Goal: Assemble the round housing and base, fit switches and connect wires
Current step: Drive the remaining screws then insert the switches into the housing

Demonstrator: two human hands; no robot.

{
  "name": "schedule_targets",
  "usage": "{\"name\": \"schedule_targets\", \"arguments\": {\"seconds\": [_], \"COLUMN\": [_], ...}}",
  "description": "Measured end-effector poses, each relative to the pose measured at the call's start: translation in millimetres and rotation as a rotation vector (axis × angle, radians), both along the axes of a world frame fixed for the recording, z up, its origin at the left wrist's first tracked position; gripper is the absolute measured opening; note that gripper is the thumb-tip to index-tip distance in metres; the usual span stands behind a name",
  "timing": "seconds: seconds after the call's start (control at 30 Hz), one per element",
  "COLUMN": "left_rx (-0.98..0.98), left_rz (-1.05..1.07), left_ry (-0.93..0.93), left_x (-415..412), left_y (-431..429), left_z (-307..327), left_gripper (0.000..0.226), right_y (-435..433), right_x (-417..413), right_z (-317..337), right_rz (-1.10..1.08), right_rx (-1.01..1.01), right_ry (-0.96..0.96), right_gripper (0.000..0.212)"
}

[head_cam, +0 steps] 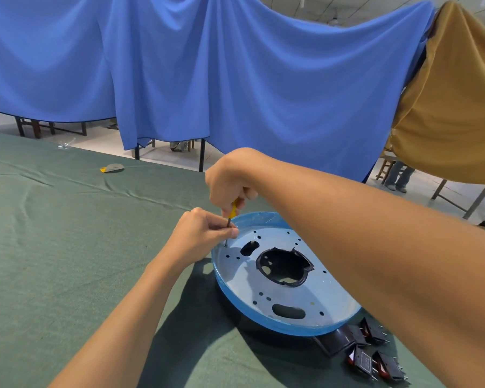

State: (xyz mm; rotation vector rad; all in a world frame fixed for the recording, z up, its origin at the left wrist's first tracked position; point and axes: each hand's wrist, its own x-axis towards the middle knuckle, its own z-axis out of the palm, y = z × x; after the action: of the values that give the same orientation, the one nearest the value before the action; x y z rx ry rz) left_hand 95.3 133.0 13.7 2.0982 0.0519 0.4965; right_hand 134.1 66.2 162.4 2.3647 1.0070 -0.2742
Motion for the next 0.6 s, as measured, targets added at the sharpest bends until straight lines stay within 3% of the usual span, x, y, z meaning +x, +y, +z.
{"name": "schedule_targets", "arguments": {"seconds": [0.2,0.43,0.6], "left_rx": [-0.003,-0.181,-0.311], "left_rz": [-0.018,-0.206,-0.042], "left_ry": [0.007,0.061,0.14], "left_x": [0,-8,-3], "left_y": [1,18,19], "left_z": [0,4,-4], "left_gripper": [0.006,0.045,0.018], "right_y": [-12,-42,-53], "right_x": [4,2,1], "right_z": [-1,-10,-15], "right_rz": [-0.102,0.027,0.24], "right_rx": [0.08,0.181,0.277], "right_ry": [0.074,0.002,-0.063], "right_gripper": [0.02,0.018,0.013]}}
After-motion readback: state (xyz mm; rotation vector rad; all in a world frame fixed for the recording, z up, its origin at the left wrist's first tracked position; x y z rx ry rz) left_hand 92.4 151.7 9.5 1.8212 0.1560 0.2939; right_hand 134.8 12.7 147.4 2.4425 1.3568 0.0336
